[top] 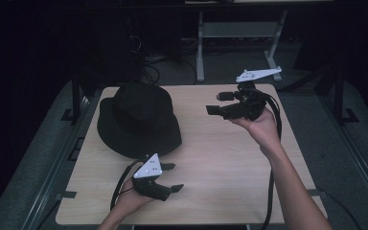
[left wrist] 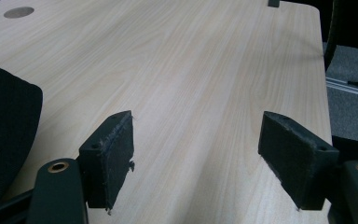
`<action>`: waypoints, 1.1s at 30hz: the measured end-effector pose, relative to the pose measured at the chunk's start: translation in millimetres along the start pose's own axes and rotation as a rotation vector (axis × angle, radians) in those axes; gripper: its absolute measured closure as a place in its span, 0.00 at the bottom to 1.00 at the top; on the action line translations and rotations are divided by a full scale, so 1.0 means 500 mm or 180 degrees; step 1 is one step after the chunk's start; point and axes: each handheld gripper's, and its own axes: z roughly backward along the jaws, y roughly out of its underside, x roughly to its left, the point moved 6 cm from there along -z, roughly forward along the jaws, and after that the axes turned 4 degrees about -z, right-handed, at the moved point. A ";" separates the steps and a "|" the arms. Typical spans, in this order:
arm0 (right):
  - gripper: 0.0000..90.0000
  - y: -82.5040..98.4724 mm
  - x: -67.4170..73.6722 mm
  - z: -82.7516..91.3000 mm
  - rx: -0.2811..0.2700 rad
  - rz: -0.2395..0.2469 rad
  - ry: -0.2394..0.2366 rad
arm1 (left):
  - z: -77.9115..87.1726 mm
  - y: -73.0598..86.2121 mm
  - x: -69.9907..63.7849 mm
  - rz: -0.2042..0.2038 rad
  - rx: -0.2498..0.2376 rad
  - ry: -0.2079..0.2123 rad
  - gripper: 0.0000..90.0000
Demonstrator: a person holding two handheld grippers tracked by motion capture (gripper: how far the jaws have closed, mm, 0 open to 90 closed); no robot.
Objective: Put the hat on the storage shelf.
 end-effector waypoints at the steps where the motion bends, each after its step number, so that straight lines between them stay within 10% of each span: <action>1: 0.22 0.004 0.000 0.003 0.0011 0.0000 0.0002 | 0.000 0.000 0.000 -0.0007 0.0004 0.0000 0.29; 33: 0.20 0.129 0.003 0.065 0.0049 -0.0113 0.0052 | 0.001 0.002 -0.002 -0.0002 0.0028 -0.0005 0.29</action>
